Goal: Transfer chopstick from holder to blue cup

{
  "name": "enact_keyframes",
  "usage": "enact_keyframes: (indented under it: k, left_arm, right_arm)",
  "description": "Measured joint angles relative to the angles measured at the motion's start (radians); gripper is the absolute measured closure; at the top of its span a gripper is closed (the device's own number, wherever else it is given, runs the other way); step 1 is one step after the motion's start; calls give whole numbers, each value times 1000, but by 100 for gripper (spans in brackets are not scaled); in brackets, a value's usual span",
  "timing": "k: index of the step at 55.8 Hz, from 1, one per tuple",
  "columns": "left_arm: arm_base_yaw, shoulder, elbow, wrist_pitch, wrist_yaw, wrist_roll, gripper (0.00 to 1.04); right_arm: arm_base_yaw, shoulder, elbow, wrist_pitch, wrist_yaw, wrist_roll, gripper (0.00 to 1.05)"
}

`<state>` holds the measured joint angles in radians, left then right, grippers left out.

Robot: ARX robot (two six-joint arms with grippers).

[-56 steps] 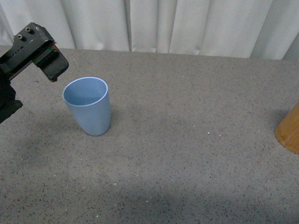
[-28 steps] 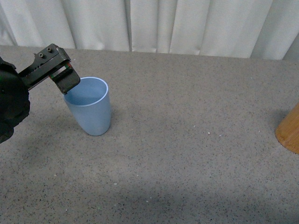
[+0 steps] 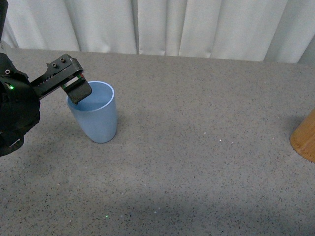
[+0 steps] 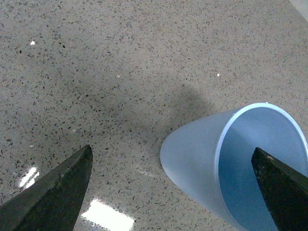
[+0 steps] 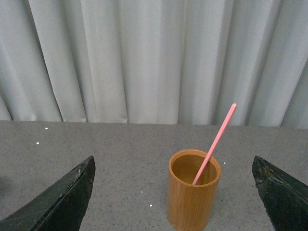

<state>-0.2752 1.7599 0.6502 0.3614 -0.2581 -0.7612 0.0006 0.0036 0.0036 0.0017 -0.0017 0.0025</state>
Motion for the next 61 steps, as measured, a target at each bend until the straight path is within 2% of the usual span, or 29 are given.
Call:
enact_keyframes:
  k: [34,56,61]
  left_arm:
    - [-15,29,6,-8,-14,10,7]
    - [-26,31,6,8,-15,27,66]
    - [-31,31,6,11,0,26,86]
  right_arm:
    - [0,0,0,0,0,0,10]
    - [0,0,0,0,0,0,10]
    - [0,0,0,0,0,0,10]
